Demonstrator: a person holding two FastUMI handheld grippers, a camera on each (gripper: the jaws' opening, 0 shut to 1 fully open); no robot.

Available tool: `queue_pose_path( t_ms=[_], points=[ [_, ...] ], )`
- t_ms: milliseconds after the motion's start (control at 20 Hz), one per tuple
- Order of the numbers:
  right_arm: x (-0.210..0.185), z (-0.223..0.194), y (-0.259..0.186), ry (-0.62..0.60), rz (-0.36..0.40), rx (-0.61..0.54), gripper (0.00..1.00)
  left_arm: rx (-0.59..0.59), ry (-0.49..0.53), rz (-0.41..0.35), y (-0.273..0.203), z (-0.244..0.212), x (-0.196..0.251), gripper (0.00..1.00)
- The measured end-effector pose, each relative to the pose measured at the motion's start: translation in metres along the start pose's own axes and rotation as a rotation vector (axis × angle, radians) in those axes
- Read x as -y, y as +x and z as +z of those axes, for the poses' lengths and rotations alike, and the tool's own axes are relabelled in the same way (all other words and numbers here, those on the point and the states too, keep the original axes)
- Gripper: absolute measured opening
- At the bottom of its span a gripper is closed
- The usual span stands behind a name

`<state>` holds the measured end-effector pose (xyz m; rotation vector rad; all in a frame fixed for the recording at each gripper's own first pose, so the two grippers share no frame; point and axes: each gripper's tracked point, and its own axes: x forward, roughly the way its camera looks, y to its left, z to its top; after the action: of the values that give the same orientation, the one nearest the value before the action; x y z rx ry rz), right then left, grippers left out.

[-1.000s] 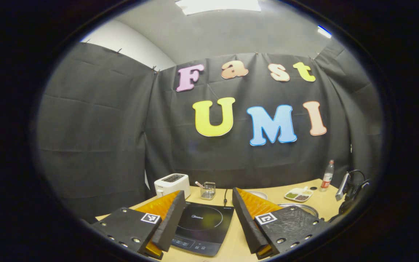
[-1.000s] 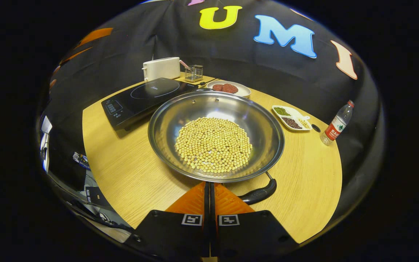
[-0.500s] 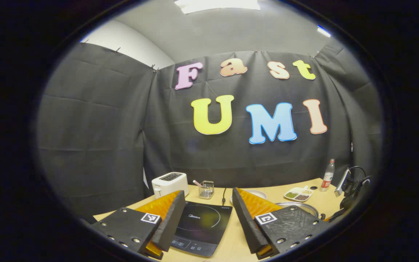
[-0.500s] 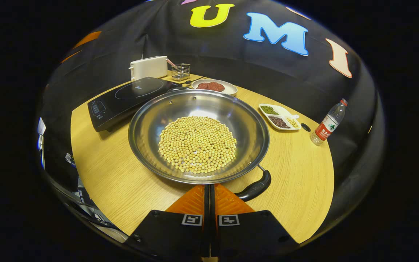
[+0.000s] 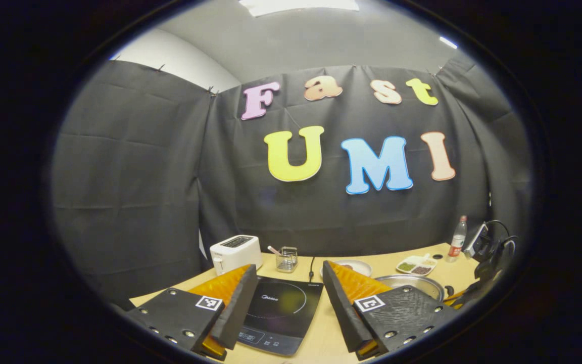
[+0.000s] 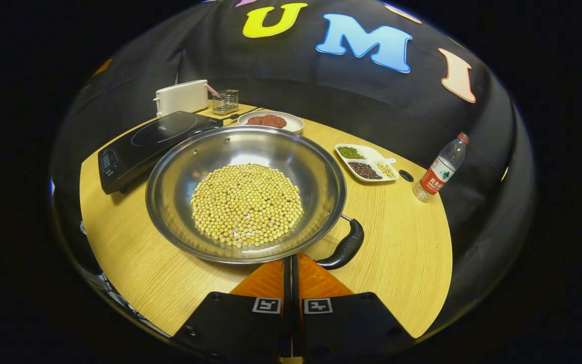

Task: First push the handle of the pot to place it horizontally, then grasp the pot with both hands and set it on the induction cooktop.

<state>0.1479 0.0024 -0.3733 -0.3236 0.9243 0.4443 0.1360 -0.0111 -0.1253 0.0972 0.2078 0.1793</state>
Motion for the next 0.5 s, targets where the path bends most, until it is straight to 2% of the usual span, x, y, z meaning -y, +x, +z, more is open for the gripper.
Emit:
queue_pose_path(
  t_ms=[50, 100, 500],
  points=[
    [0.004, 0.000, 0.002, 0.002, -0.009, 0.002, 0.02, -0.003, 0.001, 0.000, 0.000, -0.001, 0.000, 0.82],
    [0.007, 0.001, 0.004, 0.003, -0.017, 0.003, 0.02, -0.006, 0.002, 0.000, 0.000, -0.003, 0.000, 0.76],
    [0.045, 0.013, 0.008, 0.052, -0.154, 0.063, 0.02, -0.026, 0.004, -0.024, 0.004, -0.013, 0.012, 0.76]
  ],
)
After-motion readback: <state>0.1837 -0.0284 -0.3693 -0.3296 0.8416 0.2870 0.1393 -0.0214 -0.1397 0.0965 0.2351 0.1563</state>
